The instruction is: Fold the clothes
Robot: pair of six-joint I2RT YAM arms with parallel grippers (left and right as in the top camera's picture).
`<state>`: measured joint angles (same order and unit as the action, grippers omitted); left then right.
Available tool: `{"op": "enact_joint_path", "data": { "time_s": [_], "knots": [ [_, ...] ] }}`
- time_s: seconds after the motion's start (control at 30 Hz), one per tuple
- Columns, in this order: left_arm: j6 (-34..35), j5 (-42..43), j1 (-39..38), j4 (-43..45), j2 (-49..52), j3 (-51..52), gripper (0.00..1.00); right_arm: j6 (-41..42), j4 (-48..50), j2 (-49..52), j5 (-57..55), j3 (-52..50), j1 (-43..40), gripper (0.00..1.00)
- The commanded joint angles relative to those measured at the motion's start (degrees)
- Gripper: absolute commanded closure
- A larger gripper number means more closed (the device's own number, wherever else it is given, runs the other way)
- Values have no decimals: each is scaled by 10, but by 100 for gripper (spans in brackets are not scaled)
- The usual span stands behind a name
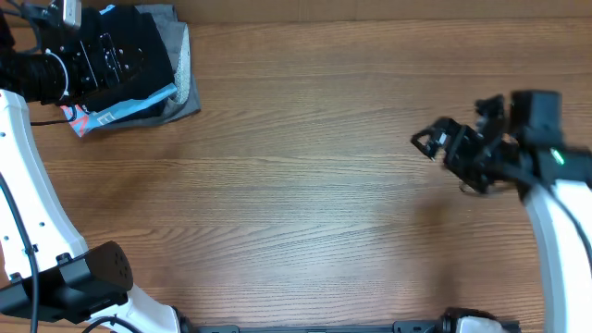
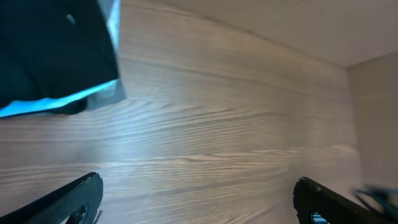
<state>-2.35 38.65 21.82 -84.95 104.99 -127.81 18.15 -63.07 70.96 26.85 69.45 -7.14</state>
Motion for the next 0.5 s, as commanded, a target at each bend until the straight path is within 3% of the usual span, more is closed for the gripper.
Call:
{"op": "enact_joint_path", "data": {
  "time_s": [0.0, 0.23, 0.47],
  "knots": [
    [-15, -51, 0, -1, -20, -6, 0, -6, -38, -106, -51, 7, 0, 0],
    [-15, -124, 0, -1, -20, -6, 0, -3, -94, -283, -58, 7, 0, 0],
    [-15, -165, 0, -1, -20, -6, 0, -4, -112, -358, -58, 7, 0, 0]
  ]
}}
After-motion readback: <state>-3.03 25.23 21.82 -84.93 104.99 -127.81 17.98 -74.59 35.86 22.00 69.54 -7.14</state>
